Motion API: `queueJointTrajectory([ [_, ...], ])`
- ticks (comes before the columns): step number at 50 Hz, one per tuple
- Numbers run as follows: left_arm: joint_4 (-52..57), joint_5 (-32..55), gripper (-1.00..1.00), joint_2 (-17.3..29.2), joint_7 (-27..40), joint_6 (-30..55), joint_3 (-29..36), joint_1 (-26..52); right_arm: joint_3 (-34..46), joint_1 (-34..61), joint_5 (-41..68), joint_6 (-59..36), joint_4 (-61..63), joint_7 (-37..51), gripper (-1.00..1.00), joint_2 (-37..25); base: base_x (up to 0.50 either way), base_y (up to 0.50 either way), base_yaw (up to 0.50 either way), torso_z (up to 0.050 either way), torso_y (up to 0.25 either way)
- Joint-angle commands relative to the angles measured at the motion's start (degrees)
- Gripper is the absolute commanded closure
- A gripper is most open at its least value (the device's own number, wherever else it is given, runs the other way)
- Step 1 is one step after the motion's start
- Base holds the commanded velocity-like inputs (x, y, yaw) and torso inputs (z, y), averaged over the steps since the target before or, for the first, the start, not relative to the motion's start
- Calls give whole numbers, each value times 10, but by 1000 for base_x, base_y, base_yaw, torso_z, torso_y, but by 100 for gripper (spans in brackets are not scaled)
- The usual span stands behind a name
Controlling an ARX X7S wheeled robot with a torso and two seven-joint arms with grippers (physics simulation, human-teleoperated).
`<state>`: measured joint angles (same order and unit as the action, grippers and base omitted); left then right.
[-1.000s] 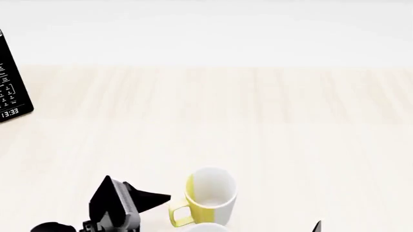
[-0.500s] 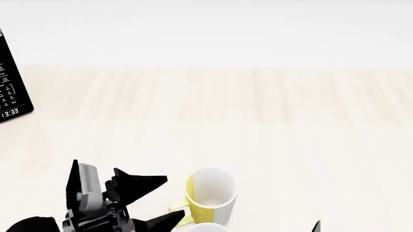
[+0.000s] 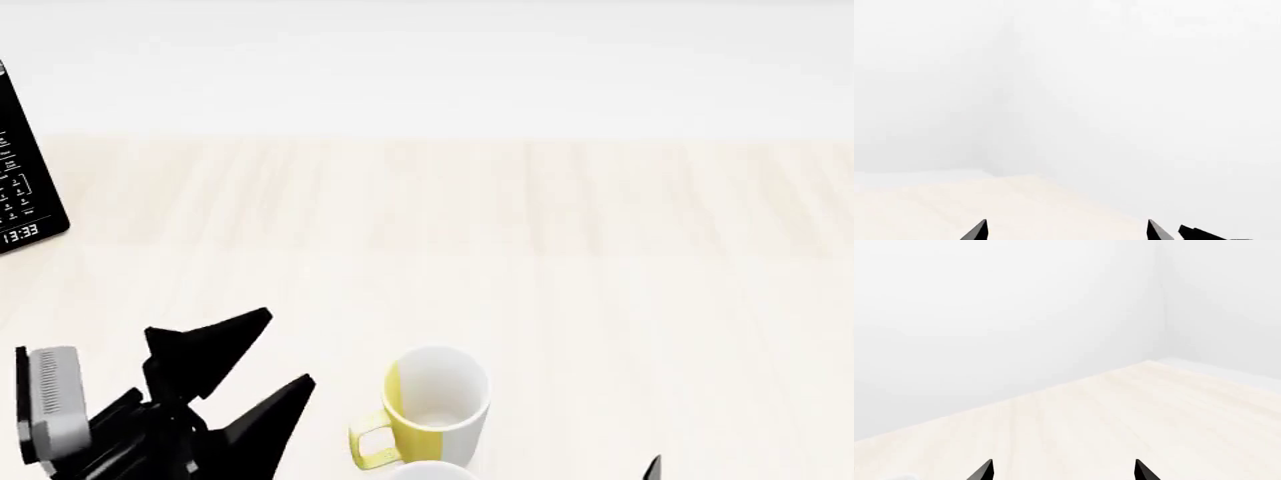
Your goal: Put the yellow and white mug to the front of the white mug.
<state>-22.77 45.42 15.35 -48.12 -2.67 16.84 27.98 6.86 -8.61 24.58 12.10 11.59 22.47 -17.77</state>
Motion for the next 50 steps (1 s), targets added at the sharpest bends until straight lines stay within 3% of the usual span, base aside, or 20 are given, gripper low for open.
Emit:
queueJointTrajectory([
  [1,159,-23,-100,-15,140,-98,-91,-133,0,0,-17,10,-5,-16,-100,9,0,0,0,0,0],
  [4,165,-48,-100,-21,157,-121,-94,-149,3,0,-22,11,-3,-15,-100,8,0,0,0,0,0],
  [5,178,-81,-100,-43,210,-154,-114,-177,9,2,-30,9,-1,-15,-100,9,0,0,0,0,0],
  [6,182,-77,-100,-43,212,-151,-113,-183,11,3,-31,9,-1,-15,-100,9,0,0,0,0,0],
  [7,174,-124,-100,-63,257,-181,-126,-194,12,3,-36,10,0,-14,-100,10,0,0,0,0,0],
  [8,179,-118,-100,-65,246,-192,-125,-205,13,3,-38,11,0,-14,-100,10,0,0,0,0,0],
  [13,215,-164,-100,-114,340,-251,-162,-260,19,7,-43,13,-3,-16,-100,11,0,0,0,0,0],
  [14,231,-135,-100,-109,332,-239,-157,-269,19,6,-45,16,-3,-15,-100,12,0,0,0,0,0],
  [18,253,-161,-100,-121,370,-264,-170,-293,23,5,-56,21,2,-13,-100,12,0,0,0,0,0],
  [21,269,-135,-100,-118,364,-268,-166,-313,29,3,-92,46,6,-7,-100,18,0,0,0,0,0],
  [33,278,-191,-100,-132,398,-304,-148,-345,10,-9,-167,86,24,51,-100,42,0,0,0,0,0],
  [50,316,-187,-100,-108,420,-294,-121,-363,11,-16,-177,121,25,58,-100,42,0,0,0,0,0],
])
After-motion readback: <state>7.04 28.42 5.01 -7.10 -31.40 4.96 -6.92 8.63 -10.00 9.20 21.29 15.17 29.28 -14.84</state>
